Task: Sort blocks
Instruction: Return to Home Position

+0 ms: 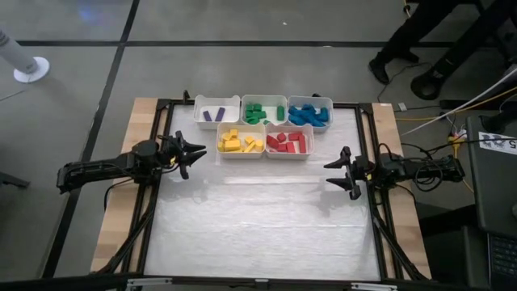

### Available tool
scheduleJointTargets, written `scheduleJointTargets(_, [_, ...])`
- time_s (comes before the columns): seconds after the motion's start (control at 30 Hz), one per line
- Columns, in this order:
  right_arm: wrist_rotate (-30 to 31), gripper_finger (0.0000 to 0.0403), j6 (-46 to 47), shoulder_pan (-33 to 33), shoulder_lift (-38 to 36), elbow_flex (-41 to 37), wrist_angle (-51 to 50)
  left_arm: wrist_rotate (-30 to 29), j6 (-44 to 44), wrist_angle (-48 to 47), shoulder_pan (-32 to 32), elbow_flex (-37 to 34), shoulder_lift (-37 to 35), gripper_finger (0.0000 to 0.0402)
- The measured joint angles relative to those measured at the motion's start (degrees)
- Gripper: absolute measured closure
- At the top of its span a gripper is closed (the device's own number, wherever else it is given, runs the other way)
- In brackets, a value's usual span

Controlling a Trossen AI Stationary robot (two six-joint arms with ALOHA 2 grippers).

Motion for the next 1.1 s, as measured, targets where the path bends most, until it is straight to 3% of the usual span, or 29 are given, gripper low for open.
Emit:
scheduleJointTargets(0.37, [0.1,0.0164,0.0,0.0,0.0,0.0,0.6,0.0,7.4,0.0,0.0,0.0,0.0,0.0315])
scheduleJointTargets(1.1, [0.2,0.0164,0.1,0.0,0.0,0.0,1.2,0.0,7.3,0.0,0.0,0.0,0.0,0.0315])
